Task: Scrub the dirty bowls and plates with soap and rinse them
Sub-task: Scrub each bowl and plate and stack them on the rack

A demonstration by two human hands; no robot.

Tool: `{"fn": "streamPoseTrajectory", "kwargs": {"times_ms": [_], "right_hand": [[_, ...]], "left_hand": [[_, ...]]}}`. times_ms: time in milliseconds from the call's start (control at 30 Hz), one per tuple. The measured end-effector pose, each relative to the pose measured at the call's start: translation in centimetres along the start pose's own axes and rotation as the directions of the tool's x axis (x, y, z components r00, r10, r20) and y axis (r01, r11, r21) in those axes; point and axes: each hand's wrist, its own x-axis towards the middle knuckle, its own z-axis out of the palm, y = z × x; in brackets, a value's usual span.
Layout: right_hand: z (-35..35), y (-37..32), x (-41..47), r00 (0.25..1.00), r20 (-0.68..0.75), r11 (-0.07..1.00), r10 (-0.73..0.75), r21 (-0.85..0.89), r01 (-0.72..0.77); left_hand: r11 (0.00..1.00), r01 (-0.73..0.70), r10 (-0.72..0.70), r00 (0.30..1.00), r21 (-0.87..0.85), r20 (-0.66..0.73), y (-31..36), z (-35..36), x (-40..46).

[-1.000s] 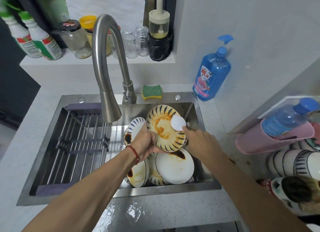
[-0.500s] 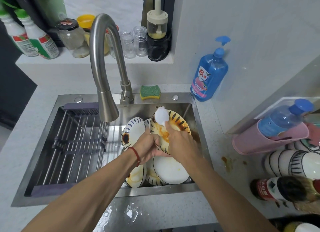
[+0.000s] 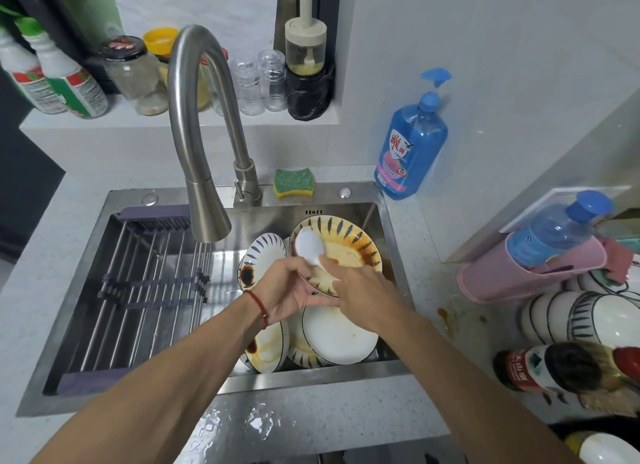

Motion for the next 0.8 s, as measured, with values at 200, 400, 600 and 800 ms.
{"fn": "streamPoseTrajectory", "kwargs": {"times_ms": [200,400,600,800], "right_hand": [[-0.9,4.1,-1.5,0.983,0.183,0.976,0.031,-0.219,0.01],[0.7,2.3,0.2,0.997,-0.033,0.994,0.067,-0.08,-0.07],[-0.2,4.3,-0.3,0.987,-0.018,0.979,0.162,-0.126,-0.163],[1.7,1.1,-2.3,0.999,-0.017,0.996,0.031,-0.08,-0.032]], "left_hand": [[0.999,-0.042,0.039,0.993,-0.026,-0.113,-0.3,-1.5,0.5],[0.993,-0.004,0.025,0.984,0.118,-0.176,-0.8,0.0,1.2],[0.994,-0.059,0.071,0.986,0.088,-0.152,-0.7,-0.8,0.9],[0.995,-0.028,0.046,0.981,0.096,-0.189,-0.2,-1.0,0.8]]}}
